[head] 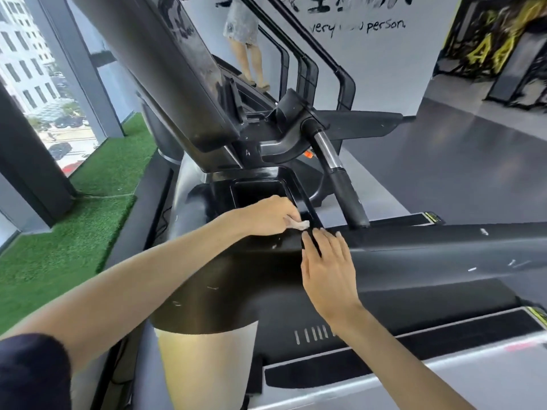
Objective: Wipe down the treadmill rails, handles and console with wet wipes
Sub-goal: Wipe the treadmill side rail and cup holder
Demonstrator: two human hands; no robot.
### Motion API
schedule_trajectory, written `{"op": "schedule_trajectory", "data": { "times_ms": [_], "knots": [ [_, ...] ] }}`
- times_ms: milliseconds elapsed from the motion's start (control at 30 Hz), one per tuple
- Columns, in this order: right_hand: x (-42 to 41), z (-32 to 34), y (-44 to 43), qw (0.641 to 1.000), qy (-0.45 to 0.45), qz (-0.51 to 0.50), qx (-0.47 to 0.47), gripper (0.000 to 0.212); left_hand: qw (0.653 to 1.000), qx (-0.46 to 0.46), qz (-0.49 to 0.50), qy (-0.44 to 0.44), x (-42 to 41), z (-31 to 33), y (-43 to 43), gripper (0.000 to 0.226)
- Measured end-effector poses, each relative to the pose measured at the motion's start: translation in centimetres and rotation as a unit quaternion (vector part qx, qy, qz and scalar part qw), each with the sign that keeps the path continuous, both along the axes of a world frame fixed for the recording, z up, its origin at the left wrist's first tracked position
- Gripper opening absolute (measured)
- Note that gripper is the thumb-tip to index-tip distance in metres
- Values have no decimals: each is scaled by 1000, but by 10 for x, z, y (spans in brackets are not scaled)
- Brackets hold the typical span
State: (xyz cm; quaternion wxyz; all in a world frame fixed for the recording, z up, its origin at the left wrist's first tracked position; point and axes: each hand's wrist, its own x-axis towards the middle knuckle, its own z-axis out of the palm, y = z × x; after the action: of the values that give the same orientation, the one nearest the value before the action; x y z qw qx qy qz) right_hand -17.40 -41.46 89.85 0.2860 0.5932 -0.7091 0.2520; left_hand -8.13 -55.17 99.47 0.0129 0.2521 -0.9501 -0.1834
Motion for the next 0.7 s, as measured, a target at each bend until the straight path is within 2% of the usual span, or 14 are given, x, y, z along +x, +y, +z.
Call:
{"op": "schedule_trajectory", "data": {
  "times_ms": [100,200,267,333,400,467,533,633,700],
  "knots": [
    [-5,-4,4,999,33,9,7,37,1000,-1,-10,12,-12,-1,5,28],
    [-8,-4,2,1000,17,7,1,48,1000,9,-7,-5,18,1,-15,30],
    [-6,-6,2,1000,16,8,-13,41,1000,6,10,-22,39,4,-31,36],
    [-5,-4,0,1000,-1,14,-16,48,998,3,19,-56,40,9,-33,29],
    [-5,-2,0,1000,-13,20,-19,55,997,-11,0,-75,23,15,-22,38],
    [-5,0,0,999,-23,26,-27,53,999,-7,-3,-48,0,9,-4,35],
    [-5,2,-1,998,-34,32,-41,46,999,11,12,-31,-18,-1,6,21],
    [-1,10,-6,996,-74,25,-52,30,1000,-10,15,5,-8,-8,6,29],
    [6,16,-14,991,-117,30,-50,28,999,-17,29,27,16,-12,-4,30]
  ]
}}
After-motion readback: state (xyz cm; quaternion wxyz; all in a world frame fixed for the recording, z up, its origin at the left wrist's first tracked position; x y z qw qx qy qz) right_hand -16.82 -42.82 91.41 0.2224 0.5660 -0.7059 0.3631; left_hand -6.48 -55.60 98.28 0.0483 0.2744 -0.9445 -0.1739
